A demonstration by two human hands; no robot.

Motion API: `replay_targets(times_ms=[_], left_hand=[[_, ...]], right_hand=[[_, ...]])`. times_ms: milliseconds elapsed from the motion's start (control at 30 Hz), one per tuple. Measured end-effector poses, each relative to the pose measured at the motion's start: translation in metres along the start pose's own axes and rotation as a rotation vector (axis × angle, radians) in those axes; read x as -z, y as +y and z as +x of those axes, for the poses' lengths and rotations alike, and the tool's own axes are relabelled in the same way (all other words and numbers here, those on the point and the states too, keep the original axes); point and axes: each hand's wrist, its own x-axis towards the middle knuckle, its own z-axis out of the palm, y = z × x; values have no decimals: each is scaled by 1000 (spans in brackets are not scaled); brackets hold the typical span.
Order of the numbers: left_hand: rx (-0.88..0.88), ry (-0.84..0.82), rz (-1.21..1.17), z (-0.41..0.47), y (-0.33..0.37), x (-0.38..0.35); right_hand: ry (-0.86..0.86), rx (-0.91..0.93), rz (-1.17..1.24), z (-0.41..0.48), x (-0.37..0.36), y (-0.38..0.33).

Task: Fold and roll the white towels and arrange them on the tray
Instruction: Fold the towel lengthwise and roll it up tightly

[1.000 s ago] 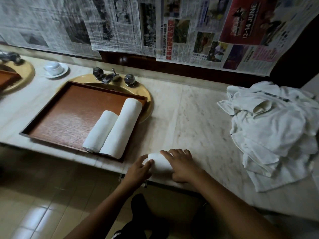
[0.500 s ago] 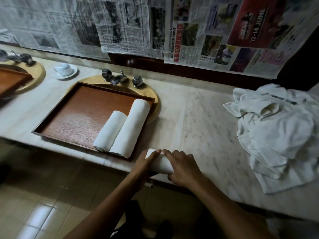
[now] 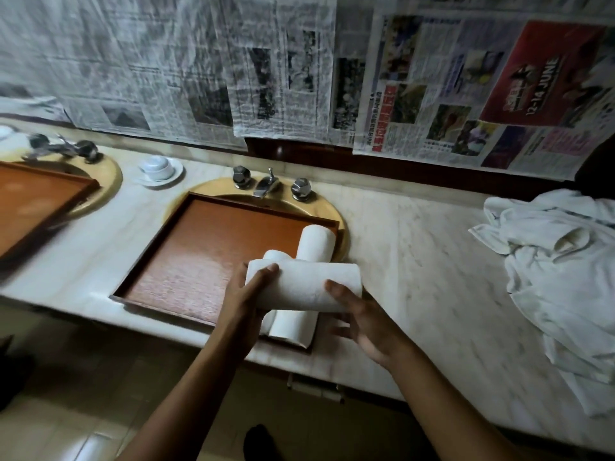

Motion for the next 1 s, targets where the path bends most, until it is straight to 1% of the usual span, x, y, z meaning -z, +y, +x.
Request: replay_targets(times_ms=[67,100,167,233,333,433,500,600,700,800,900,967,1000], left_hand=[[-13,-20,-7,10,10,20],[-21,-23,-10,15,16,30],[-35,6,10,22,28,50],[-69,30,94,27,35,67],[-84,42,166,35,38,97],[-57,54,203,46,36,127],[-53,46,299,51,29,144],[-30,13,434,57,19,161],[20,-30,607,64,13,170],[41,-75,837,73,-1,176],[64,-105,1045,85,-13,177],[70,-137,1171,94,-18,173],[65,-132,1186,98,-19,172]], right_hand=[[-51,-12,211,17,-22,-4],[-56,14,260,24,-33,-8],[-47,76,262,43,-53,-16],[-25,111,210,56,-70,-27],[40,118,15,85,-93,-38],[48,158,-290,119,-113,-45],[58,161,-488,138,-126,-48],[60,143,-679,167,-146,-51],[76,84,-881,194,-163,-47],[75,36,-1099,210,-177,-45],[48,-9,-1344,223,-188,-39],[37,-75,-1419,228,-190,-31],[53,-101,-1433,230,-191,-28]])
